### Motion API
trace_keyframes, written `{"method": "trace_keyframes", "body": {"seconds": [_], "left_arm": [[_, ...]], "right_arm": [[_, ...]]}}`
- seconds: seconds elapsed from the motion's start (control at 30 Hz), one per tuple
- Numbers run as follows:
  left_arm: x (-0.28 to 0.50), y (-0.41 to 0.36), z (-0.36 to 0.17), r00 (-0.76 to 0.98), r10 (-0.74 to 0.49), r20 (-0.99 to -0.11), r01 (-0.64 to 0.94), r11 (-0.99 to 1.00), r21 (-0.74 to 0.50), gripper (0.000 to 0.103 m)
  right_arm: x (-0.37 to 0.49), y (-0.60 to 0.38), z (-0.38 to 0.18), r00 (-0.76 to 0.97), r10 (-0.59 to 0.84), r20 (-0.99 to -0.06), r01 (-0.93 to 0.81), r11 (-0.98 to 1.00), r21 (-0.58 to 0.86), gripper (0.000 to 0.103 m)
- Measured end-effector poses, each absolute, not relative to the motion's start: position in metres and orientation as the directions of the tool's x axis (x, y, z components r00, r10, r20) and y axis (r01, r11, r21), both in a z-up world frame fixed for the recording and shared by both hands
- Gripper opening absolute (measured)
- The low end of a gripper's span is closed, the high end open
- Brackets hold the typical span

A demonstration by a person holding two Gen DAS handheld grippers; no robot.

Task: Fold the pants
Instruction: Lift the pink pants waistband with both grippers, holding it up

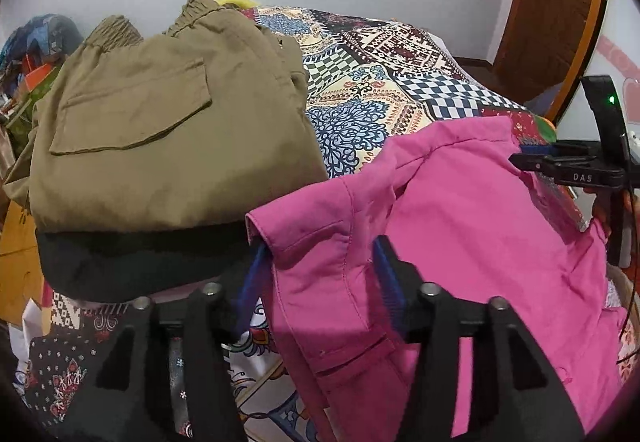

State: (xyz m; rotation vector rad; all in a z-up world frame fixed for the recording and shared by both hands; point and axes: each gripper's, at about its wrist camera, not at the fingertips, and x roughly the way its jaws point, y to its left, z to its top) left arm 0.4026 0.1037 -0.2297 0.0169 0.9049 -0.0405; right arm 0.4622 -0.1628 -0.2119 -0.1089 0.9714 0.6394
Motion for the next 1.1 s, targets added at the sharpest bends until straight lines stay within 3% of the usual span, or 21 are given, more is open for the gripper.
{"method": "trace_keyframes", "body": {"seconds": [0.1, 0.23, 0.4, 0.67, 0.7, 0.77, 0.87, 0.97, 1.1], "left_arm": [[0.403, 0.103, -0.231, 0.629, 0.001, -0.777, 0.036, 0.999, 0.030, 0.055], [0.403, 0.110, -0.230, 0.633, -0.034, -0.773, 0.026, 0.999, -0.023, 0.055], [0.402, 0.111, -0.229, 0.643, -0.058, -0.764, 0.048, 0.998, -0.036, 0.040], [0.406, 0.102, -0.228, 0.648, -0.068, -0.759, 0.088, 0.996, -0.014, 0.040], [0.407, 0.102, -0.229, 0.645, -0.071, -0.761, 0.098, 0.995, -0.010, 0.040], [0.407, 0.102, -0.233, 0.637, -0.069, -0.768, 0.106, 0.994, -0.001, 0.039], [0.408, 0.105, -0.235, 0.626, -0.075, -0.776, 0.102, 0.995, -0.013, 0.033], [0.407, 0.104, -0.232, 0.628, -0.084, -0.773, 0.105, 0.994, -0.023, 0.018], [0.400, 0.096, -0.216, 0.660, -0.094, -0.746, 0.113, 0.993, -0.026, 0.013]], "right_arm": [[0.461, -0.161, -0.210, 0.387, 0.500, -0.775, -0.560, 0.795, 0.233, 0.039], [0.458, -0.155, -0.205, 0.381, 0.550, -0.743, -0.589, 0.764, 0.264, 0.036], [0.460, -0.145, -0.207, 0.378, 0.530, -0.759, -0.600, 0.765, 0.235, 0.038], [0.464, -0.142, -0.209, 0.385, 0.516, -0.765, -0.600, 0.770, 0.217, 0.037], [0.466, -0.143, -0.209, 0.395, 0.517, -0.760, -0.595, 0.774, 0.218, 0.036], [0.462, -0.145, -0.207, 0.403, 0.528, -0.747, -0.594, 0.772, 0.225, 0.010], [0.461, -0.153, -0.201, 0.425, 0.559, -0.712, -0.588, 0.768, 0.252, 0.008], [0.458, -0.160, -0.190, 0.454, 0.579, -0.677, -0.587, 0.766, 0.261, 0.007], [0.452, -0.167, -0.172, 0.486, 0.600, -0.636, -0.592, 0.761, 0.265, 0.006]]}}
